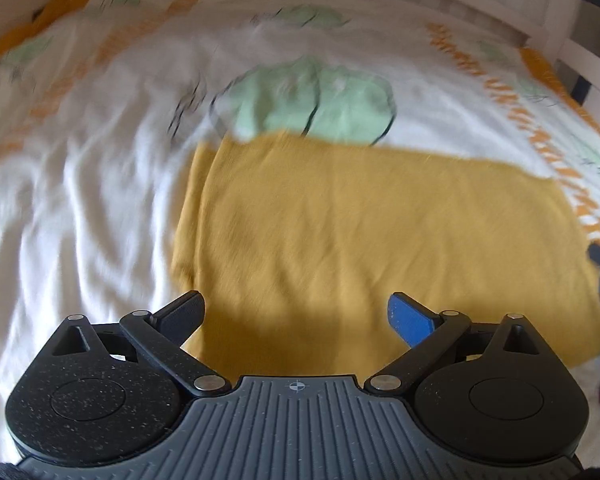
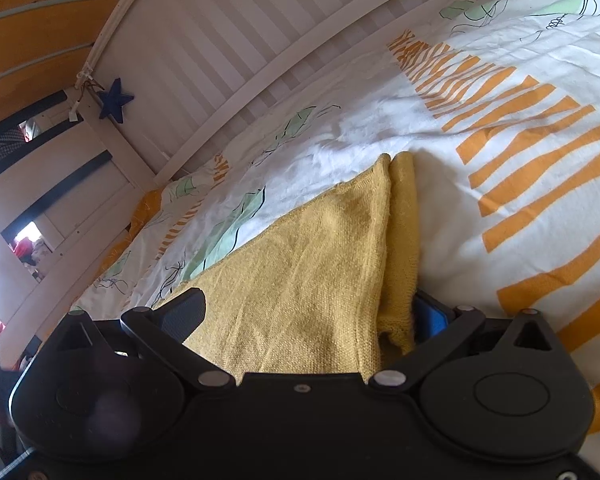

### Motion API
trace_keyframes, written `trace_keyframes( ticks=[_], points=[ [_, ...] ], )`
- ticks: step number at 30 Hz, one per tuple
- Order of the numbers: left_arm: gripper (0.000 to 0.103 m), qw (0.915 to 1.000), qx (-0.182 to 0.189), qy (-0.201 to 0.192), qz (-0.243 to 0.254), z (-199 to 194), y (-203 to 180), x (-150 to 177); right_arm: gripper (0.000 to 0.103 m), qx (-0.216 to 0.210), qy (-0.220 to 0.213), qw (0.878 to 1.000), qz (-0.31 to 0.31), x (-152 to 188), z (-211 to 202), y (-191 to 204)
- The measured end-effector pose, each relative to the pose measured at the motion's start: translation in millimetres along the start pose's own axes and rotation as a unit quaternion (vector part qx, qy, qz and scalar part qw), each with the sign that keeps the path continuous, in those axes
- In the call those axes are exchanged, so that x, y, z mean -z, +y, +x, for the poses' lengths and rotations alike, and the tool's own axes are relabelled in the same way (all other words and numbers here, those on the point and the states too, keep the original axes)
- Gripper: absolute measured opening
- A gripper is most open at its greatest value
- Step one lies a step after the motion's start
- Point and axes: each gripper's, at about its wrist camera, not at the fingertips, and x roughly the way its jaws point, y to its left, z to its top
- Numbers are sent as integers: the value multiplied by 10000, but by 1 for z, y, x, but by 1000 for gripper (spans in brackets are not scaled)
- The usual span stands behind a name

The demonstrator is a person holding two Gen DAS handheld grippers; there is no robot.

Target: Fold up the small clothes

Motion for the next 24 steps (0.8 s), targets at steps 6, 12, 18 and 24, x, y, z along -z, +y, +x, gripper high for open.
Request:
trace_keyframes(
  ticks=[6,12,18,24],
  points=[
    [99,9995,101,-142,250,10,-39,-45,103,-3,-3,10000,2,0,0,0],
    [99,9994,124,20,319,45,-69,-65,103,-25,-26,10000,25,0,-1,0],
    [99,9980,-162,220,569,81,-90,-75,103,-67,-62,9999,67,1,-1,-1],
    [103,9957,-382,540,652,111,-94,-63,103,-74,-75,9999,79,1,0,-2]
  ],
)
